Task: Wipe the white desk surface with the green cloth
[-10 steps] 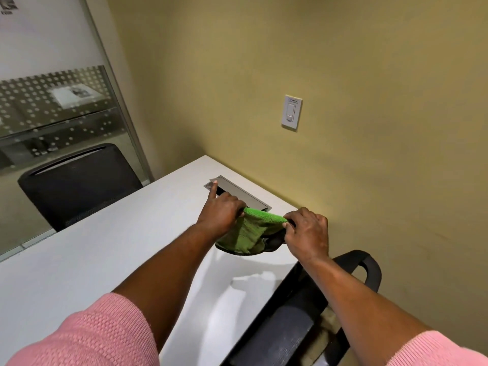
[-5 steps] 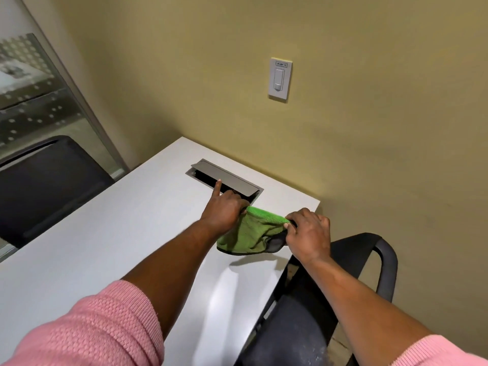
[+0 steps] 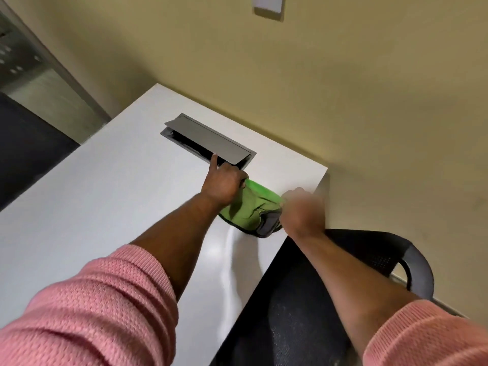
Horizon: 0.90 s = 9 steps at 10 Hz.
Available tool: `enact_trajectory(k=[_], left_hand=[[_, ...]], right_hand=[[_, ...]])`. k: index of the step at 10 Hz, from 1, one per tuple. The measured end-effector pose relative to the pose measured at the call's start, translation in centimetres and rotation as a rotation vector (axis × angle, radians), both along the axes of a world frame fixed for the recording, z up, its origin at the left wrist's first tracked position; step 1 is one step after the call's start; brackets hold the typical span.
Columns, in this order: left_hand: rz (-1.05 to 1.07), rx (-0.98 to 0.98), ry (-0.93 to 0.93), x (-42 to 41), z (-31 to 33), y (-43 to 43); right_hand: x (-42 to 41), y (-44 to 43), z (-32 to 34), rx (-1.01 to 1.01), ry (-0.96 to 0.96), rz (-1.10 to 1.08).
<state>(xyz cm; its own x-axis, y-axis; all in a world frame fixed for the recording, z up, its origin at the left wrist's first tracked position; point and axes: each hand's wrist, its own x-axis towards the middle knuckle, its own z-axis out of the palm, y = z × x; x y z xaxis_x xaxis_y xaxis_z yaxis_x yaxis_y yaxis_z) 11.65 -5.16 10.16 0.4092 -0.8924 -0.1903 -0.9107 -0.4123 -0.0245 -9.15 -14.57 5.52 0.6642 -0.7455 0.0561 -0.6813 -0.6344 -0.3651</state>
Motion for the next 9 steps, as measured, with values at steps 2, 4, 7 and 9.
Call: enact_trajectory(k=[2, 4, 7, 9], left_hand=[[0.025, -0.07, 0.032, 0.2, -5.1, -4.5], [0.149, -0.028, 0.078, -0.8, -9.7, -4.6], [0.267, 0.078, 0.16, -2.0, -13.8, -2.0], [0.332, -0.01, 0.155, -4.4, -12.0, -0.2]], right_hand=[[1.7, -5.1, -3.5, -0.028, 0.16, 0.057], [3.6, -7.2, -6.5, -0.046, 0.304, 0.288], [3.8, -6.7, -9.5, 0.027, 0.434, 0.428], [3.8, -5.8, -7.0, 0.015, 0.402, 0.446]])
